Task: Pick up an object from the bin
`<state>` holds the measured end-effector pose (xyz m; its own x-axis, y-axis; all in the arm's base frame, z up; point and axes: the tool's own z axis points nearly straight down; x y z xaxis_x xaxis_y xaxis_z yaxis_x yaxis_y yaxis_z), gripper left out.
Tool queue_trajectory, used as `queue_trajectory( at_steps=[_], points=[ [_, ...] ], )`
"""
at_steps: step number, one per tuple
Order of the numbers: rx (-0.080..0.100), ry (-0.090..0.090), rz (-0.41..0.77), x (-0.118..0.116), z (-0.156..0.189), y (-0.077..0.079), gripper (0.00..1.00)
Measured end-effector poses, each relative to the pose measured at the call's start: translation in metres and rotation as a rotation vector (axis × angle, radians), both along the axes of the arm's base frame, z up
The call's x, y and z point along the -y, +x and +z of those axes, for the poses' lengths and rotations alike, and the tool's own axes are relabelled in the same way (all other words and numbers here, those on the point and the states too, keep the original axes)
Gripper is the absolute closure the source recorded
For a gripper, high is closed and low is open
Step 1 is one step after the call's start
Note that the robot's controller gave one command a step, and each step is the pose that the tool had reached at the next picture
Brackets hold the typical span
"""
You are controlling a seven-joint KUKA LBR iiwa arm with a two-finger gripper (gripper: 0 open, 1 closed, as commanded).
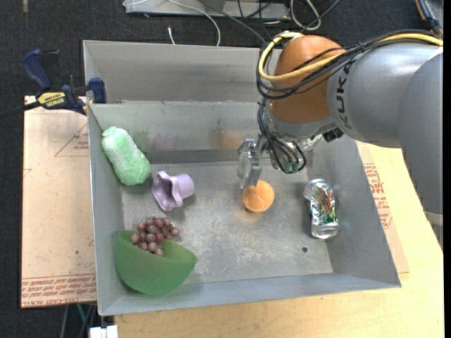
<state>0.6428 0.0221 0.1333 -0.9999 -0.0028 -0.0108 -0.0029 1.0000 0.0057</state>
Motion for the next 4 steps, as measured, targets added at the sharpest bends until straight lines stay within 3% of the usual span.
queue_trajectory(
  at_steps=[1,2,3,4],
  points=[
    [0.003,-0.002,0.326,-0.002,-0.020,-0.005,1.00],
    [0.003,0.000,0.025,0.062,-0.039,-0.004,1.00],
    [0.009,-0.001,0.462,0.065,-0.060,-0.037,1.00],
    [0.007,0.003,0.048,0.089,-0.058,-0.042,1.00]
  ],
)
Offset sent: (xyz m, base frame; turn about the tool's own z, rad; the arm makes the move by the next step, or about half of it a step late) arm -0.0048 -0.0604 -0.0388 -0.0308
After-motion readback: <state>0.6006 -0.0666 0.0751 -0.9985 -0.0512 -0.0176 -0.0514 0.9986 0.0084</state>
